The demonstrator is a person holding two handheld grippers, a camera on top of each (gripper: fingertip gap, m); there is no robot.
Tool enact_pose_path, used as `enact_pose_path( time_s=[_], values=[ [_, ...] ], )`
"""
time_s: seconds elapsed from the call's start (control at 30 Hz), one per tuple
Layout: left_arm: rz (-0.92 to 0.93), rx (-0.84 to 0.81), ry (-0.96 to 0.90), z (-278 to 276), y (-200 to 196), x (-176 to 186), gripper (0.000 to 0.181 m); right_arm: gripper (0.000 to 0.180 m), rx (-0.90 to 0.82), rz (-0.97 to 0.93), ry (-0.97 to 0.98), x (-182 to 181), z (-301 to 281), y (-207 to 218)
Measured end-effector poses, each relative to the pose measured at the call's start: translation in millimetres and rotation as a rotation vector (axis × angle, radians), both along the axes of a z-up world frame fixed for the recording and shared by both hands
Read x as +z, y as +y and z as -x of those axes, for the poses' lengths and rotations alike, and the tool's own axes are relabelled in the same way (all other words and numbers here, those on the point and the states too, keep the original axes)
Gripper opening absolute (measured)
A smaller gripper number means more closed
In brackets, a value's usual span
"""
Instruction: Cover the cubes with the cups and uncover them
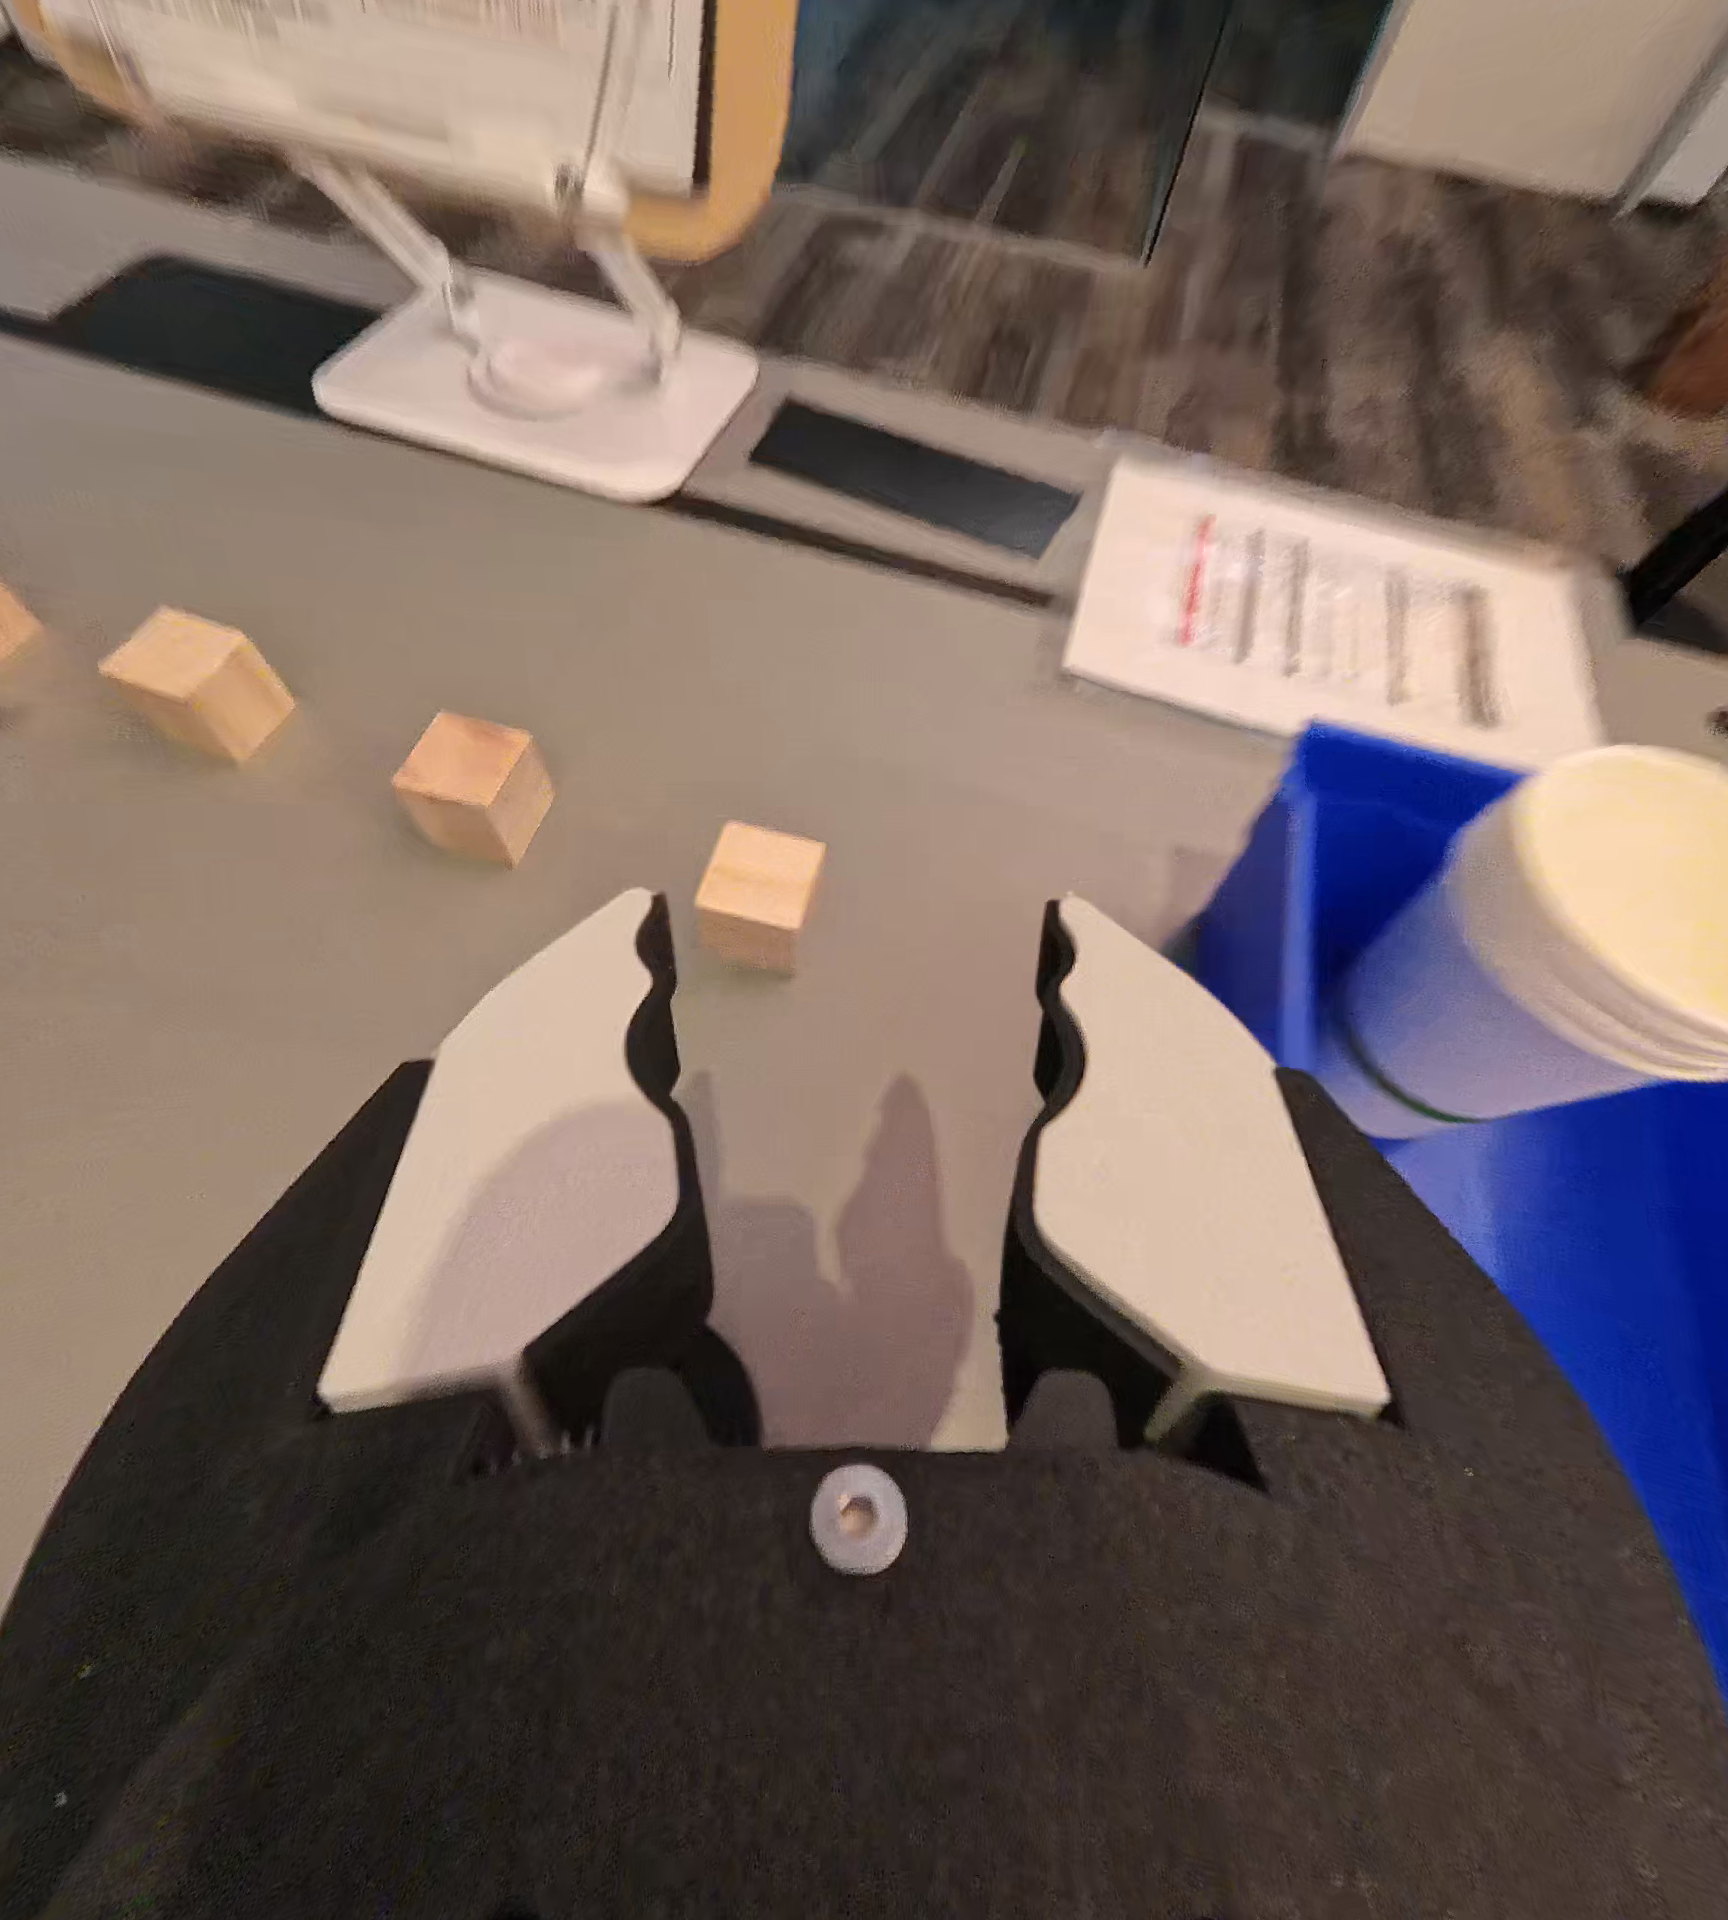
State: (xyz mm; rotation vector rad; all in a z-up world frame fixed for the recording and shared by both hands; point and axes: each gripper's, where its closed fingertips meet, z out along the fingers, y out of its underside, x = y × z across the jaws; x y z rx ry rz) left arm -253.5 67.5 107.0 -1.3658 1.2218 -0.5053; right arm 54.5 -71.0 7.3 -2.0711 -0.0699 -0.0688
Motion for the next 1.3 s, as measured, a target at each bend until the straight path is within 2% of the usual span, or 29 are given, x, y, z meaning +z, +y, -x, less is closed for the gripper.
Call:
enact_pose_path(
  time_s=[0.1,0.17,0.27,0.33,0.43,0.53,0.83,0.93,1.03,1.17,1.3],
  values=[
    [-0.006,0.012,-0.004,4.4,1.1,2.1,0.046,0.069,0.004,0.126,0.05,-52.3,26.7,34.2],
    [-0.006,0.013,-0.005,7.3,0.6,3.0,0.047,0.078,-0.021,0.179,0.043,-78.9,35.3,53.2],
    [-0.002,0.002,-0.025,10.6,-1.1,7.0,0.047,0.083,-0.104,0.228,-0.028,-103.2,29.0,72.8],
    [0.0,-0.001,-0.039,13.2,-1.4,9.9,0.047,0.079,-0.114,0.276,-0.008,-116.9,30.4,79.7],
    [0.002,-0.007,-0.053,17.3,-1.6,13.0,0.047,0.073,-0.153,0.338,-0.049,-132.8,23.4,83.5],
    [0.005,-0.008,-0.065,20.3,-1.3,15.5,0.047,0.057,-0.123,0.365,0.001,-144.1,30.9,87.2],
    [0.007,-0.02,-0.054,19.3,-4.0,13.8,0.047,0.046,-0.099,0.364,-0.013,-148.5,28.6,90.8],
    [0.006,-0.024,-0.05,18.2,-4.9,13.1,0.047,0.046,-0.053,0.336,-0.024,-138.2,36.5,85.7],
    [0.005,-0.027,-0.042,17.6,-4.9,11.5,0.047,0.046,0.039,0.302,-0.052,-109.9,54.1,69.7],
    [0.01,-0.026,-0.035,15.8,-3.7,9.2,0.046,0.046,0.119,0.138,-0.1,-25.7,58.4,31.3],
    [0.005,-0.021,-0.016,13.6,-3.6,6.0,0.046,0.046,-0.014,-0.048,-0.109,52.4,-18.9,-20.1]
  ],
)
